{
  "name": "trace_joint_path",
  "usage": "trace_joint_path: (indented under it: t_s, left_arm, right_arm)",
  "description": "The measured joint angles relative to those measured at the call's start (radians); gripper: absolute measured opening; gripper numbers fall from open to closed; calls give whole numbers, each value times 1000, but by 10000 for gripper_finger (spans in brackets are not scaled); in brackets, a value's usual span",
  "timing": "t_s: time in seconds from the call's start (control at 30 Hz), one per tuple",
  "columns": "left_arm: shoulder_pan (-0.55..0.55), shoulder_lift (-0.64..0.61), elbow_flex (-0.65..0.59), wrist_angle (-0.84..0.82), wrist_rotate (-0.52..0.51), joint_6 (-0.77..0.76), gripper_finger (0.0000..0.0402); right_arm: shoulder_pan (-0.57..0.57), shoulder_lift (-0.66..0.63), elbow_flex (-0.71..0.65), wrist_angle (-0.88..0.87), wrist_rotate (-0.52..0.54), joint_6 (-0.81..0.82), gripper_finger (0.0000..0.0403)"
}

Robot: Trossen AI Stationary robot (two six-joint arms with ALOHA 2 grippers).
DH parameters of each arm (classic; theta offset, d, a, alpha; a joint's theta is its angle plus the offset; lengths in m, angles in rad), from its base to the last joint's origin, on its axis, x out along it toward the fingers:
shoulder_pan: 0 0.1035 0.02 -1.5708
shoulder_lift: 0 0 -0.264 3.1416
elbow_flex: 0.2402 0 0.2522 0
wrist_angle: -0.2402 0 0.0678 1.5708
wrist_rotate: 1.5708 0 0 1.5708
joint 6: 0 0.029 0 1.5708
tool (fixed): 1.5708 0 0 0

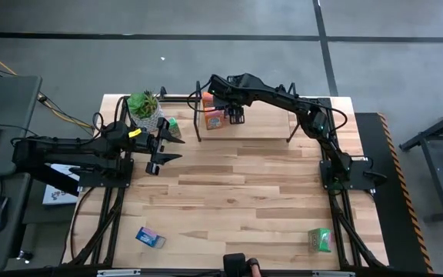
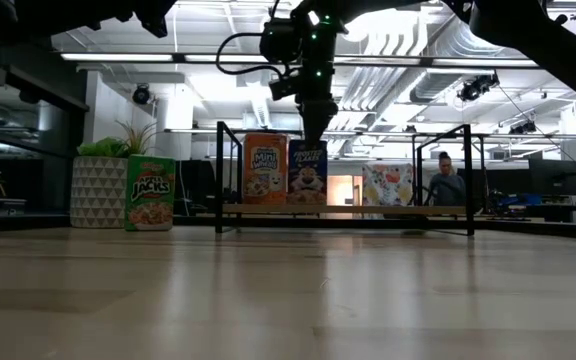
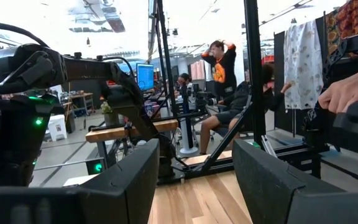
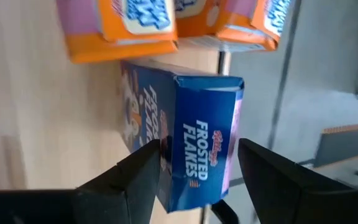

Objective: Stack cereal on shelf
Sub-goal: Put the right blue cereal box on the shelf

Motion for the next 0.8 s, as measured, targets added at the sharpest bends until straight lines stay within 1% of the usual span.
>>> trace_joint_path:
  t_s: [0.8]
  left_arm:
    - [0,0,0,-1,0,0,192]
  right_arm:
    - [21,-8,9,-30,3,-9,209]
